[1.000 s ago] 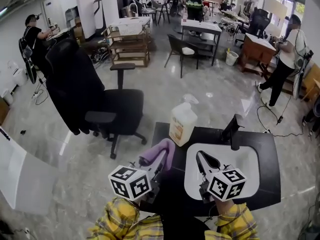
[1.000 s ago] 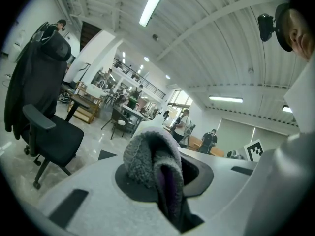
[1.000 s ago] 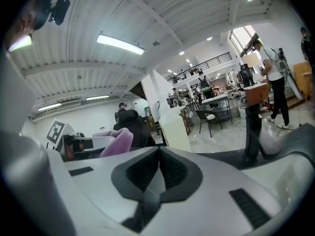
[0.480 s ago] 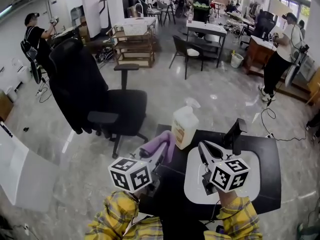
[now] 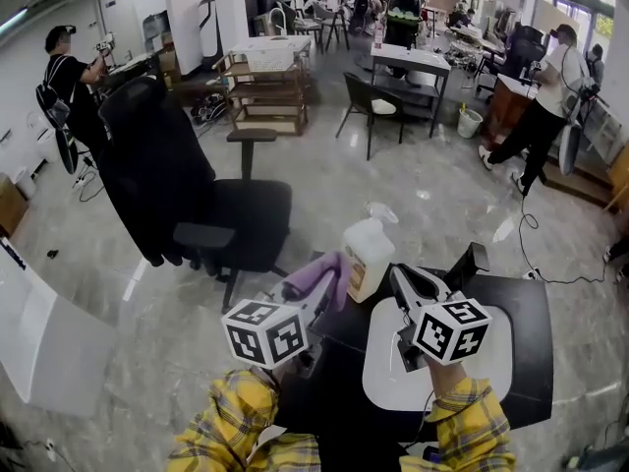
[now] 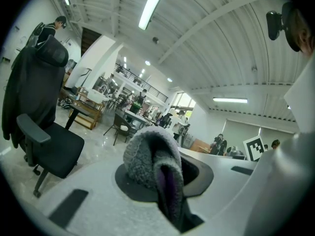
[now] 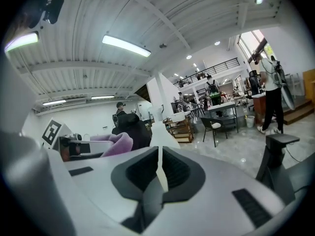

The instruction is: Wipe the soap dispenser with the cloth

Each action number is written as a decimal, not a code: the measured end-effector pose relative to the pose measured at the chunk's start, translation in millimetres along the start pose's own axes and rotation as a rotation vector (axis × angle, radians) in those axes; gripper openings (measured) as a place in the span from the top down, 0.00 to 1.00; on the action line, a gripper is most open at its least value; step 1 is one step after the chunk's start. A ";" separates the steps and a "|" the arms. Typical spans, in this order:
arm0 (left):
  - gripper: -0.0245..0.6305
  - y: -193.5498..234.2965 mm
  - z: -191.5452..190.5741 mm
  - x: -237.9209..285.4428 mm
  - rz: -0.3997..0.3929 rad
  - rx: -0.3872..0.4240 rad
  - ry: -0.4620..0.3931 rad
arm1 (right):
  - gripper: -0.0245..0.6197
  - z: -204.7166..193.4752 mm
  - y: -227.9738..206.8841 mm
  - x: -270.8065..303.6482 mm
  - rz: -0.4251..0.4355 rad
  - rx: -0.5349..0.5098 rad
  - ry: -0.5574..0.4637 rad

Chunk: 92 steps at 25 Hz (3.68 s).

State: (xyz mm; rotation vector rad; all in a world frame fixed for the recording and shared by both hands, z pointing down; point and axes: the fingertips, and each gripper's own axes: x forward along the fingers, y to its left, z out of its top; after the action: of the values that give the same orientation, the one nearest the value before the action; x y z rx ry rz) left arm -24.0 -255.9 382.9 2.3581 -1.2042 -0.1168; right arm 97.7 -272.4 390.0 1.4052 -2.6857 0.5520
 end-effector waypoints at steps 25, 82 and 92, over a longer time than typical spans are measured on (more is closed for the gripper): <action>0.89 29.4 10.2 45.6 0.014 -0.028 -0.015 | 0.91 23.7 -20.1 48.9 0.013 -0.073 -0.070; 0.89 68.6 -109.3 85.3 0.122 -0.041 0.189 | 0.70 20.3 -15.3 73.2 0.124 -0.038 -0.081; 0.89 91.5 -144.2 90.7 0.164 -0.094 0.261 | 0.70 20.7 -14.2 75.8 0.121 -0.038 -0.093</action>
State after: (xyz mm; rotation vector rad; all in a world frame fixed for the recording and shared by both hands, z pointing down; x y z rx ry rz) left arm 5.0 -316.8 564.1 2.1072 -1.2280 0.1799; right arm 67.3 -346.2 391.2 1.2974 -2.8530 0.4511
